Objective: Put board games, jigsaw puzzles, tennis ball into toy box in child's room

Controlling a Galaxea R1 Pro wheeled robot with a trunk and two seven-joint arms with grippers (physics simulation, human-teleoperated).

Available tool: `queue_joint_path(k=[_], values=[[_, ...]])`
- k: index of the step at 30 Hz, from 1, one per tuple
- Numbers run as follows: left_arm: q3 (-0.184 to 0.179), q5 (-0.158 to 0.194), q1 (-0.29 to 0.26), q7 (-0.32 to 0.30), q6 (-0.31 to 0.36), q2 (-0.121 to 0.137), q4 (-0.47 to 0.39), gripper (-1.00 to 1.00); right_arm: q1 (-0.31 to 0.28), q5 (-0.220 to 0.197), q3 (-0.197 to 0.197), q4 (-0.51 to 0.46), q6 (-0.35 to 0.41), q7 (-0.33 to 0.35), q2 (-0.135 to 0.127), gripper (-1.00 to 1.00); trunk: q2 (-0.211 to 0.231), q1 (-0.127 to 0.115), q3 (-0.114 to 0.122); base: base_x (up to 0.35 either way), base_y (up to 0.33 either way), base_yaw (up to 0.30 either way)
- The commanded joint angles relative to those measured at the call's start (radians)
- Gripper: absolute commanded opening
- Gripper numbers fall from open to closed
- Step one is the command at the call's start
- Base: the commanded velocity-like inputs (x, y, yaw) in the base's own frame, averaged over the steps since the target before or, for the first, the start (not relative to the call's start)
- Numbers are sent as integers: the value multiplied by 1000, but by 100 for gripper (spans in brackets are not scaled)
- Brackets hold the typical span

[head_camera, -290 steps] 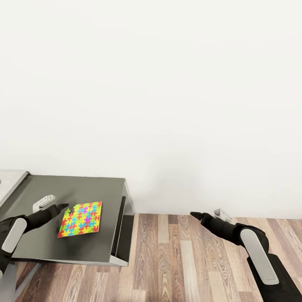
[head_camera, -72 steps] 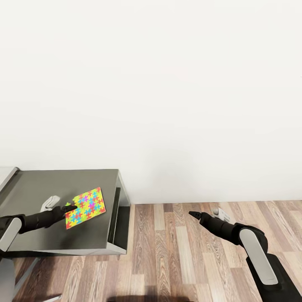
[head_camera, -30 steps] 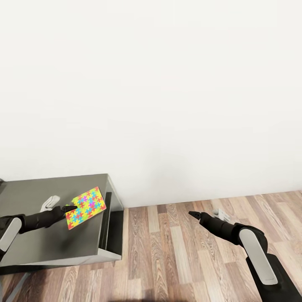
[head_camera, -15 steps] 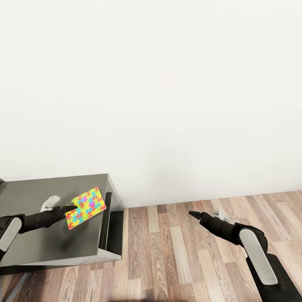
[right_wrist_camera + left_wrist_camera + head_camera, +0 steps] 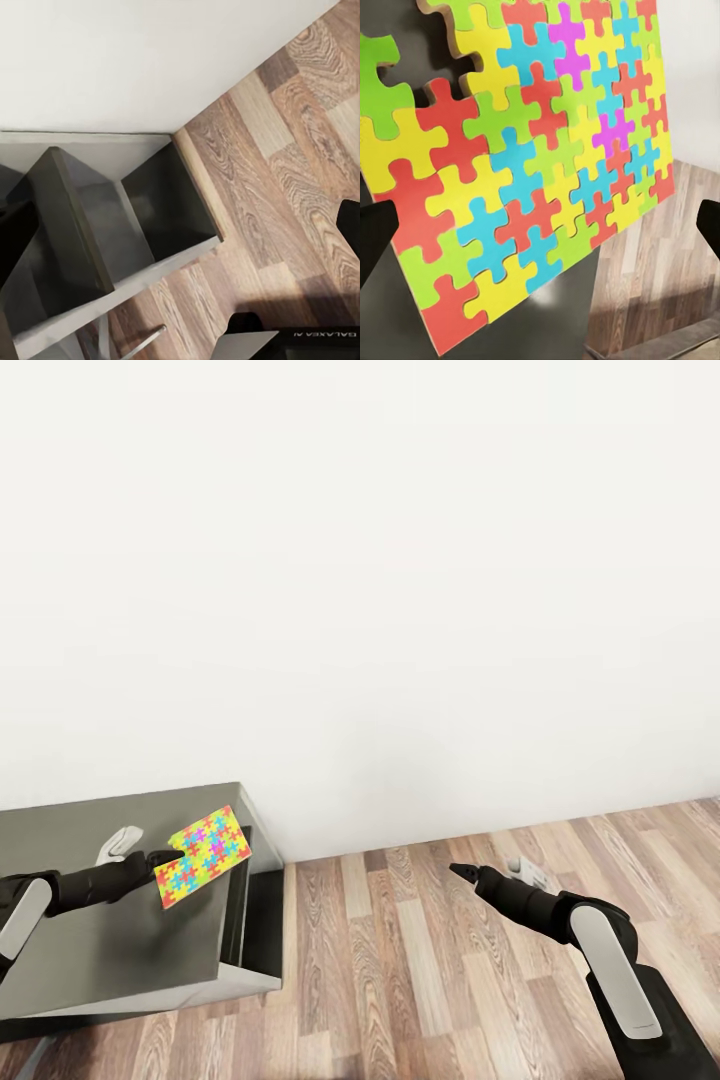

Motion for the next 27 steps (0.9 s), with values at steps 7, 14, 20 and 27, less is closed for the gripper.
queue_joint_path(k=[7, 14, 20, 27], values=[[2, -1, -1, -3, 5, 0, 0, 100, -1, -11, 1, -1, 3, -10, -1, 100, -2, 1, -1, 0, 0, -2], [2, -1, -1, -3, 5, 0, 0, 100, -1, -11, 1, -1, 3, -10, 0, 100, -2, 1, -1, 0, 0, 0], [2, -1, -1, -3, 5, 0, 0, 100, -1, -11, 1, -1, 3, -10, 0, 100, -2, 1, 0, 0, 0, -46], [2, -1, -1, -4, 5, 0, 0, 100, -1, -11, 2, -1, 3, -10, 0, 100, -2, 1, 5, 0, 0, -111]])
